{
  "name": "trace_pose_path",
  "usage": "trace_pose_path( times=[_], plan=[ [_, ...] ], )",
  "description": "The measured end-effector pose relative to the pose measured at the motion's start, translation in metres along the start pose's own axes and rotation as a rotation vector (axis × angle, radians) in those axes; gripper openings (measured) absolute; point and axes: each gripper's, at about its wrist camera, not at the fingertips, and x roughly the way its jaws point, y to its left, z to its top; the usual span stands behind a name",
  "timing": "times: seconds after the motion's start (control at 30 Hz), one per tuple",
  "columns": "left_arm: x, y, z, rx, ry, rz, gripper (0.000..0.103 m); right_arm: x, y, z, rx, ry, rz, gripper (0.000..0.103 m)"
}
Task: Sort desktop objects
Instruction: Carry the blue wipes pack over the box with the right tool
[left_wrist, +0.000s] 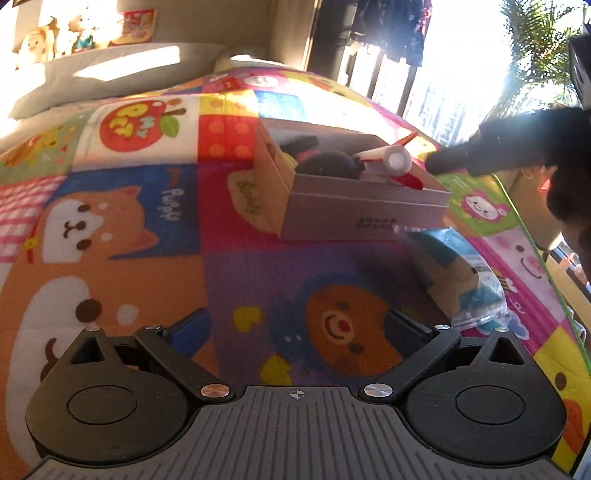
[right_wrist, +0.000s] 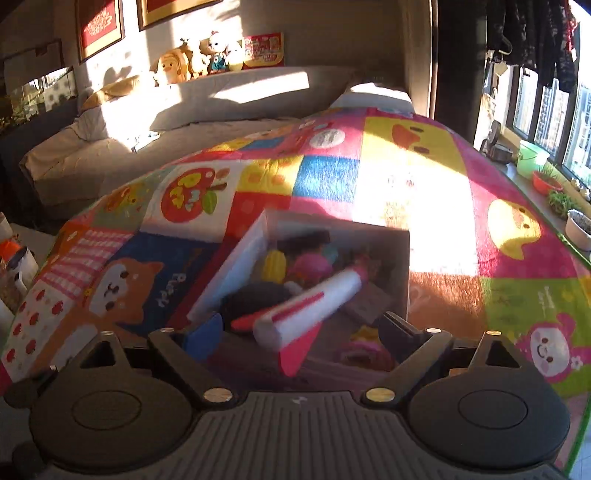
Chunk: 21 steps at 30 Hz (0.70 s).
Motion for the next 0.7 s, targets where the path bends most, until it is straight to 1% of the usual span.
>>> trace_pose_path(
  times=[0.13, 0.23, 0.3, 0.33, 0.37, 0.4, 0.43, 0.47, 0.6, 0.7],
  plan=[
    [0.001, -0.010, -0.002, 0.014, 0.003, -0.001, 0.102, 0.010, -0.016, -0.049, 0.078, 0.100, -0.025, 0.092],
    [-0.002, -0.019, -0.001, 0.032, -0.002, -0.001, 0.103, 0.021, -0.024, -0.071, 0.134, 0.152, -0.032, 0.092],
    [-0.004, -0.023, -0.001, 0.046, -0.004, 0.011, 0.103, 0.027, -0.023, -0.081, 0.142, 0.186, -0.012, 0.084],
    [-0.004, -0.024, -0.001, 0.051, -0.003, 0.016, 0.103, 0.029, -0.020, -0.085, 0.134, 0.205, 0.003, 0.073],
    [-0.004, -0.024, -0.001, 0.053, 0.000, 0.022, 0.103, 0.031, -0.017, -0.088, 0.127, 0.218, 0.008, 0.066],
    [-0.004, -0.024, -0.001, 0.054, 0.003, 0.028, 0.103, 0.032, -0.014, -0.091, 0.121, 0.221, 0.010, 0.063],
    [-0.004, -0.024, -0.001, 0.055, 0.006, 0.033, 0.103, 0.031, -0.011, -0.092, 0.113, 0.222, 0.010, 0.057],
    [-0.004, -0.025, -0.001, 0.056, 0.008, 0.038, 0.103, 0.029, -0.009, -0.092, 0.110, 0.228, 0.019, 0.055],
    [-0.004, -0.022, -0.002, 0.049, -0.007, 0.047, 0.103, 0.010, 0.001, -0.090, 0.106, 0.250, 0.084, 0.052],
    [-0.003, -0.015, -0.003, 0.017, -0.034, 0.045, 0.103, -0.019, 0.006, -0.080, 0.098, 0.204, 0.108, 0.051]
  ],
)
